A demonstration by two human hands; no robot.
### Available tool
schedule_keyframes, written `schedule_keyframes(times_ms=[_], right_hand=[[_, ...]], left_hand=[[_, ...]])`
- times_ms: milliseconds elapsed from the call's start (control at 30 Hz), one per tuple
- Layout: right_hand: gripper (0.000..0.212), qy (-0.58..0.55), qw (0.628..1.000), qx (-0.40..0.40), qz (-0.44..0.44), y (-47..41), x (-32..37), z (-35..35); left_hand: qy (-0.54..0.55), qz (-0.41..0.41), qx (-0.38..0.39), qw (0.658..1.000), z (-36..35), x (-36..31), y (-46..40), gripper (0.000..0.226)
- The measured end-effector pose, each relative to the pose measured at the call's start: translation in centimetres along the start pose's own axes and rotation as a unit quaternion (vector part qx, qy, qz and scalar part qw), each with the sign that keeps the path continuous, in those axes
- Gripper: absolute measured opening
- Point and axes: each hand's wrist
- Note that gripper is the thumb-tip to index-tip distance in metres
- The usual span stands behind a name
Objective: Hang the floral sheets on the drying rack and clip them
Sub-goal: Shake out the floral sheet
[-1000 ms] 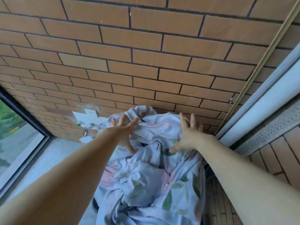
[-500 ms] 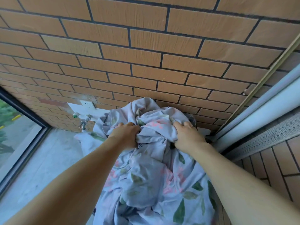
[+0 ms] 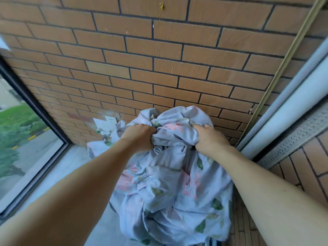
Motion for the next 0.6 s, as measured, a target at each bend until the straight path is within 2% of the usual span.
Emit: schedule_keyframes(times_ms=[233, 333, 600], right_hand=[[0.063, -0.005, 0.995, -0.095, 0.03, 5.8, 0.6, 6.1], [0.05, -0.03, 0.987, -0.146, 0.053, 8.8, 1.1, 9.2], [0.042, -0.079, 0.944, -0.308, 0.092, 18.7, 3.7, 17.6]], left_hand=[[-0.012, 0.034, -0.081, 0.996, 7.5, -3.1, 6.3, 0.021], [-0.008, 0.054, -0.122, 0.991, 11.4, -4.5, 9.7, 0.019], [-0.042, 0.097, -0.244, 0.964, 21.9, -8.5, 19.9, 0.021]])
Point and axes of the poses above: each hand's wrist, its own y-axis away from the middle knuckle, its own z-axis out of the back of the hand, x = y × z, and after that the axes turned 5 degrees about y, right-handed
